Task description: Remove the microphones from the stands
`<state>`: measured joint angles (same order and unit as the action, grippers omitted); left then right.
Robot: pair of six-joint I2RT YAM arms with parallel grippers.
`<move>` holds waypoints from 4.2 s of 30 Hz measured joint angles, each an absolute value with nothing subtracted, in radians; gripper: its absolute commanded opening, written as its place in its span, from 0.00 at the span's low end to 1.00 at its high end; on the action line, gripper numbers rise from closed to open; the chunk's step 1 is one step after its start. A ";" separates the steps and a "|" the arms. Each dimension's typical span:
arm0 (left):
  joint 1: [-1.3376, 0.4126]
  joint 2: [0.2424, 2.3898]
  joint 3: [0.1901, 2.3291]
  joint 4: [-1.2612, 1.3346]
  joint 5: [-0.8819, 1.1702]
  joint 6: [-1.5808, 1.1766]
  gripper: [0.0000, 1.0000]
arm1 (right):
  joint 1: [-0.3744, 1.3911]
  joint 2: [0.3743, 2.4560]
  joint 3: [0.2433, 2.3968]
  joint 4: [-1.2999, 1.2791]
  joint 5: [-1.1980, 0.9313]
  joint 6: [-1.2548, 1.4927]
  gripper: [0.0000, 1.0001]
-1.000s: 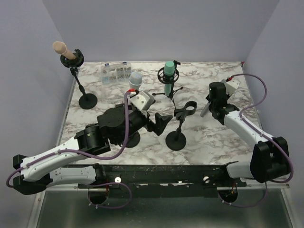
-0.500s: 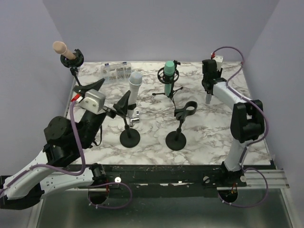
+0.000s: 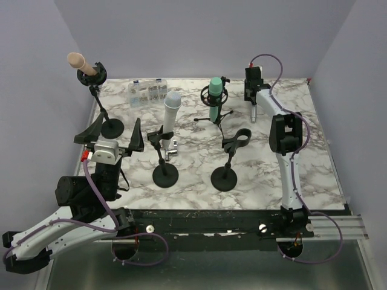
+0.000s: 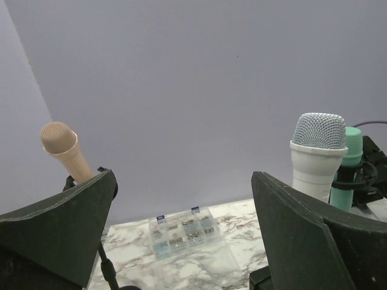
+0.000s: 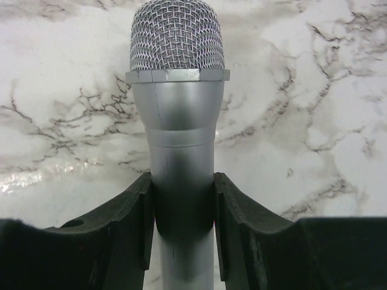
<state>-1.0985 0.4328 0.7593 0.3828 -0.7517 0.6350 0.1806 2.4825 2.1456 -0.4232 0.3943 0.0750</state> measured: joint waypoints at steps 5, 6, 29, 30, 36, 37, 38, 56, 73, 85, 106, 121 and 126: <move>-1.099 0.453 0.738 0.455 -0.766 0.701 0.99 | 0.179 2.595 2.288 -0.468 0.382 0.044 0.02; -1.099 0.454 0.734 0.463 -0.767 0.709 0.99 | 0.179 2.603 2.301 -0.466 0.380 0.034 0.03; -1.080 0.504 0.702 0.492 -0.765 0.711 0.98 | 0.173 2.607 2.309 -0.454 0.280 -0.030 0.68; -1.080 0.505 0.702 0.489 -0.765 0.709 0.99 | 0.171 2.606 2.309 -0.456 0.274 -0.027 0.69; -1.080 0.510 0.704 0.461 -0.762 0.669 0.99 | 0.170 2.579 2.293 -0.491 0.247 -0.011 0.75; -1.080 0.511 0.706 0.452 -0.759 0.660 0.98 | 0.170 2.560 2.273 -0.499 0.243 -0.001 0.76; -1.080 0.512 0.709 0.444 -0.756 0.644 0.99 | 0.170 2.537 2.247 -0.505 0.238 0.007 0.77; -1.169 0.558 0.748 0.341 -0.743 0.568 0.99 | 0.171 1.690 1.350 -0.420 0.056 0.341 0.93; -1.202 0.649 0.754 0.301 -0.733 0.538 0.99 | 0.171 0.803 0.718 -0.417 -0.389 0.616 1.00; -1.203 0.667 0.754 0.343 -0.745 0.585 0.98 | 0.171 0.714 0.645 -0.141 -0.758 0.803 1.00; -1.207 0.723 0.753 0.343 -0.748 0.603 0.99 | 0.171 0.795 0.675 0.112 -0.834 0.997 0.94; -1.218 0.722 0.756 0.320 -0.746 0.572 0.99 | 0.171 0.818 0.680 0.090 -0.834 0.948 0.67; -1.219 0.707 0.780 0.237 -0.707 0.487 0.99 | 0.171 0.818 0.680 0.081 -0.834 0.920 0.64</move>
